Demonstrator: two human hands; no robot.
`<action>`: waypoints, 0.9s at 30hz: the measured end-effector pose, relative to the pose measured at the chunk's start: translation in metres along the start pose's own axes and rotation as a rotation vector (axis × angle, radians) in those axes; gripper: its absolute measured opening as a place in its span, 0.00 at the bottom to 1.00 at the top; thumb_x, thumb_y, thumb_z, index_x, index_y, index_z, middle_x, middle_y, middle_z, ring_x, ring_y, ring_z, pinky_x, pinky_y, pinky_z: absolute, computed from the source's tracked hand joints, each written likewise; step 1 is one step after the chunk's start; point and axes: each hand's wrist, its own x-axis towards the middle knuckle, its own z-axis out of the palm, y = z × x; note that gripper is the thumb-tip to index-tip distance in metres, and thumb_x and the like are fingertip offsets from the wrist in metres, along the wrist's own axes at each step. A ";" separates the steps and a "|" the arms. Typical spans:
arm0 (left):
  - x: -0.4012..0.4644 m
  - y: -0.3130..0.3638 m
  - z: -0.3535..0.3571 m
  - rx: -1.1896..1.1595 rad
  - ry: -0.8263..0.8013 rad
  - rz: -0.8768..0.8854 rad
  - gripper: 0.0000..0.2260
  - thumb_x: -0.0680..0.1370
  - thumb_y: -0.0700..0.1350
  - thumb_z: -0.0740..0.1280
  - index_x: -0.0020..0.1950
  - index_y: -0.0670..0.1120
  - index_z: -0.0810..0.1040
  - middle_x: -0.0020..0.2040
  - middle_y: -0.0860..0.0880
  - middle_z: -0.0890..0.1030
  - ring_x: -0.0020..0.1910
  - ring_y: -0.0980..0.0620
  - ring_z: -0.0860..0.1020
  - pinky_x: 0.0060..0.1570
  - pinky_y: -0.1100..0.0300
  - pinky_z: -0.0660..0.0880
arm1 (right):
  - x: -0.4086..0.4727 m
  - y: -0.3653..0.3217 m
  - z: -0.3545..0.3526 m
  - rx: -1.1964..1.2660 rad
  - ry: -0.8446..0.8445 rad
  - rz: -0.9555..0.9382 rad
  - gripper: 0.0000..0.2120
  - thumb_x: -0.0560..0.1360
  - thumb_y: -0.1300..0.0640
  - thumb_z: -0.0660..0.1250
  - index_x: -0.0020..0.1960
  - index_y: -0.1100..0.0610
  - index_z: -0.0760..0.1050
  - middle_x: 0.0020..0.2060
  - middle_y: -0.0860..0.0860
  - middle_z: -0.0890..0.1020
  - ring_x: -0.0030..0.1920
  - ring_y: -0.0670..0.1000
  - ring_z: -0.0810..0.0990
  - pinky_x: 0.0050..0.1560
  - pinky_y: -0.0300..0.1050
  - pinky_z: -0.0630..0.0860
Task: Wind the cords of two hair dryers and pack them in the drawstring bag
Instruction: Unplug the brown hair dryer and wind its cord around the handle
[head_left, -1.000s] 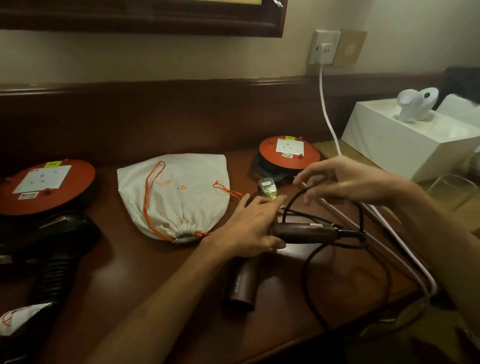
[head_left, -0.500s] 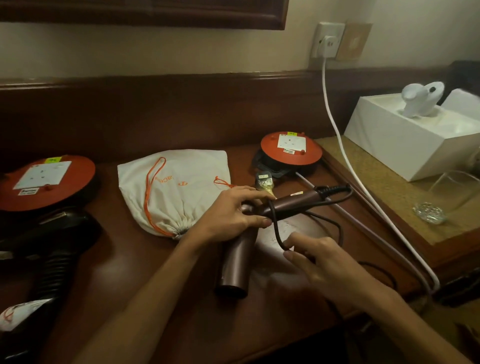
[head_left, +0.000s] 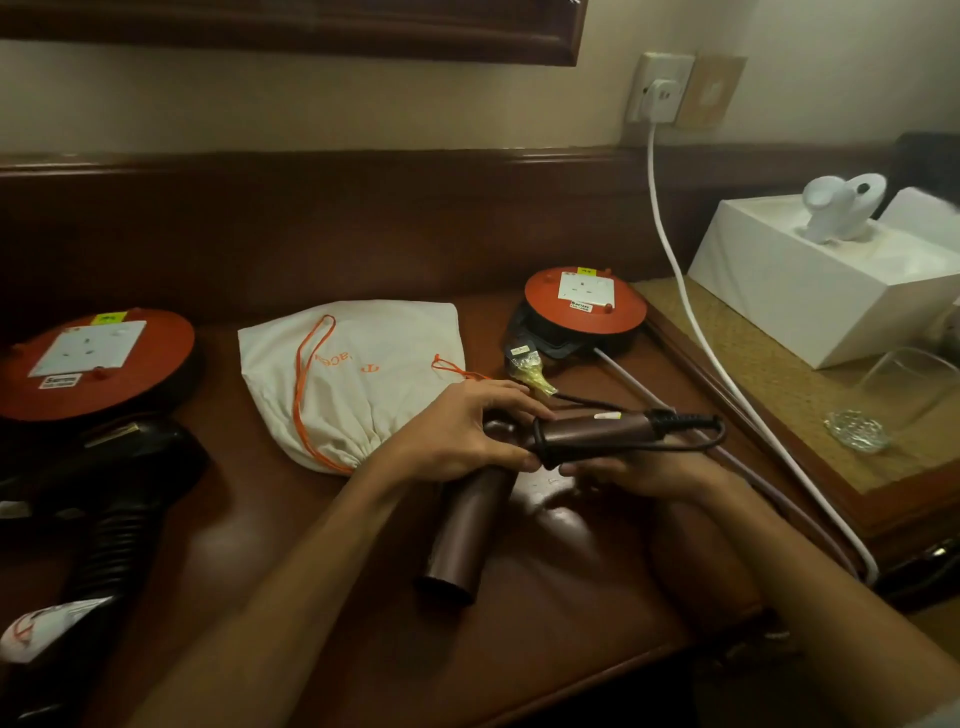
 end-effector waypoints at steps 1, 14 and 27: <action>0.002 0.001 -0.001 0.037 -0.041 -0.005 0.22 0.70 0.42 0.81 0.63 0.50 0.84 0.62 0.56 0.80 0.62 0.68 0.75 0.58 0.75 0.70 | 0.007 0.003 -0.009 -0.029 -0.041 0.006 0.07 0.76 0.55 0.73 0.48 0.44 0.77 0.43 0.48 0.82 0.40 0.43 0.80 0.45 0.35 0.79; 0.011 0.022 0.014 0.313 -0.198 -0.080 0.27 0.73 0.49 0.79 0.71 0.53 0.76 0.58 0.51 0.81 0.49 0.62 0.70 0.50 0.64 0.65 | 0.008 -0.068 -0.043 -0.149 -0.122 -0.132 0.11 0.82 0.55 0.65 0.44 0.57 0.82 0.36 0.56 0.82 0.36 0.57 0.78 0.37 0.49 0.74; 0.004 0.020 0.014 0.246 0.010 -0.097 0.24 0.71 0.49 0.81 0.66 0.54 0.83 0.56 0.47 0.82 0.55 0.51 0.78 0.55 0.60 0.76 | -0.075 -0.096 -0.024 -0.309 0.100 0.017 0.09 0.82 0.53 0.60 0.54 0.47 0.79 0.42 0.50 0.82 0.38 0.54 0.81 0.39 0.59 0.80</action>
